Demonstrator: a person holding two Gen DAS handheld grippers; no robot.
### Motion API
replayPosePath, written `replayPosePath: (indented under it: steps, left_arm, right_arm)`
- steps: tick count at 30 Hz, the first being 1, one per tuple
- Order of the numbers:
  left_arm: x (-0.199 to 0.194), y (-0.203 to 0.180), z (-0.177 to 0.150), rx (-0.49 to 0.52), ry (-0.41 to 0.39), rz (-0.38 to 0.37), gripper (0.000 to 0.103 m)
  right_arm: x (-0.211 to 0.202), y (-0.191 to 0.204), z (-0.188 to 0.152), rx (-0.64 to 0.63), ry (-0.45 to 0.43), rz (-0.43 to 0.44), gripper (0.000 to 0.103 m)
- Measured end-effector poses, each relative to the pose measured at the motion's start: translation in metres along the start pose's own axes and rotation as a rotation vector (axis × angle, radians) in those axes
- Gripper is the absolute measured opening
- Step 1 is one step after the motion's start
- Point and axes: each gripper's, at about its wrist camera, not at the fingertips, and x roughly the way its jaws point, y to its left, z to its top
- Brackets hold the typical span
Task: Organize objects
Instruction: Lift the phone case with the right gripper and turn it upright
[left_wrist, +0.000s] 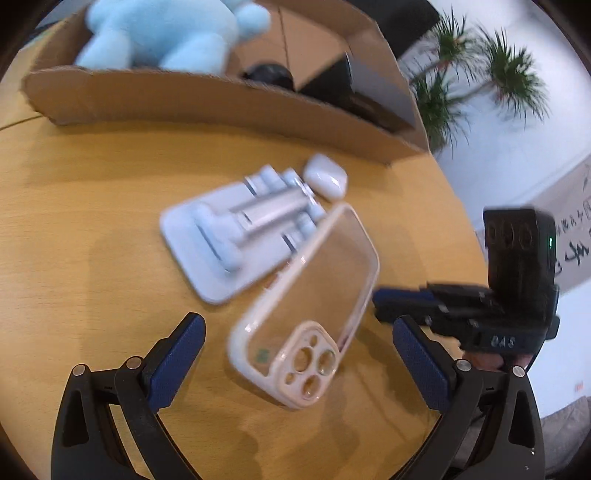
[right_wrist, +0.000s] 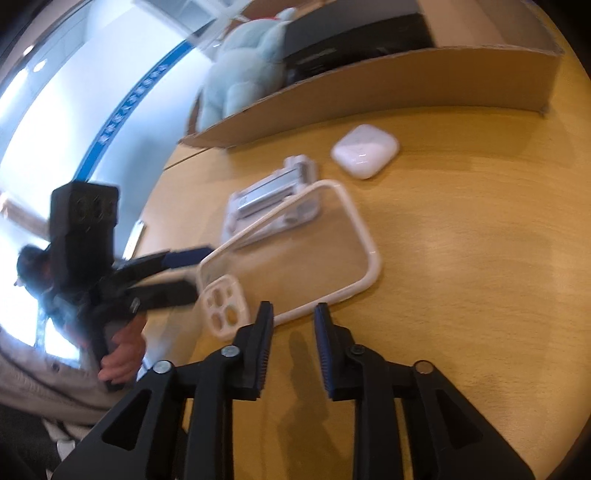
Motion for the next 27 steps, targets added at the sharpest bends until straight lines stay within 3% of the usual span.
replayPosePath:
  steps: [3, 5, 7, 9, 10, 12, 15, 20, 22, 24, 26, 27]
  left_arm:
    - [0.004, -0.01, -0.004, 0.042, 0.016, -0.005, 0.102]
    - [0.004, -0.015, -0.007, 0.049, 0.021, -0.015, 0.097]
    - [0.005, -0.016, -0.009, 0.037, 0.015, 0.001, 0.083]
    - [0.007, -0.015, -0.01, 0.015, 0.024, -0.007, 0.057]
    - [0.007, -0.014, -0.01, 0.004, 0.027, -0.013, 0.052]
    - [0.01, -0.011, -0.011, -0.027, 0.028, -0.021, 0.032]
    - [0.016, -0.009, -0.012, -0.052, 0.041, -0.028, 0.015]
    - [0.023, -0.016, -0.014, -0.015, 0.066, -0.038, 0.015]
    - [0.023, -0.013, -0.011, -0.038, 0.064, -0.072, 0.025]
    - [0.02, -0.015, -0.01, -0.037, 0.054, -0.099, 0.053]
    - [0.02, -0.025, -0.008, 0.007, 0.044, -0.077, 0.064]
    - [0.02, -0.029, -0.008, 0.03, 0.047, -0.068, 0.064]
  right_arm:
    - [0.002, 0.0, 0.002, 0.027, -0.005, -0.037, 0.042]
    - [-0.003, 0.005, 0.0, 0.027, -0.031, -0.049, 0.076]
    - [-0.005, 0.011, 0.0, 0.002, -0.062, -0.12, 0.077]
    - [-0.003, 0.014, 0.001, -0.011, -0.058, -0.166, 0.076]
    - [-0.004, 0.013, 0.002, -0.006, -0.057, -0.177, 0.076]
    - [-0.002, 0.012, 0.0, 0.001, -0.058, -0.2, 0.076]
    - [-0.002, 0.009, 0.001, 0.014, -0.067, -0.244, 0.076]
    - [-0.011, 0.005, -0.003, 0.026, -0.06, -0.284, 0.076]
    - [-0.015, 0.004, -0.006, 0.042, -0.062, -0.29, 0.071]
    - [-0.017, 0.004, -0.009, 0.055, -0.069, -0.29, 0.067]
    - [-0.019, 0.003, -0.011, 0.061, -0.082, -0.297, 0.059]
    - [-0.017, 0.005, -0.01, 0.064, -0.087, -0.302, 0.057]
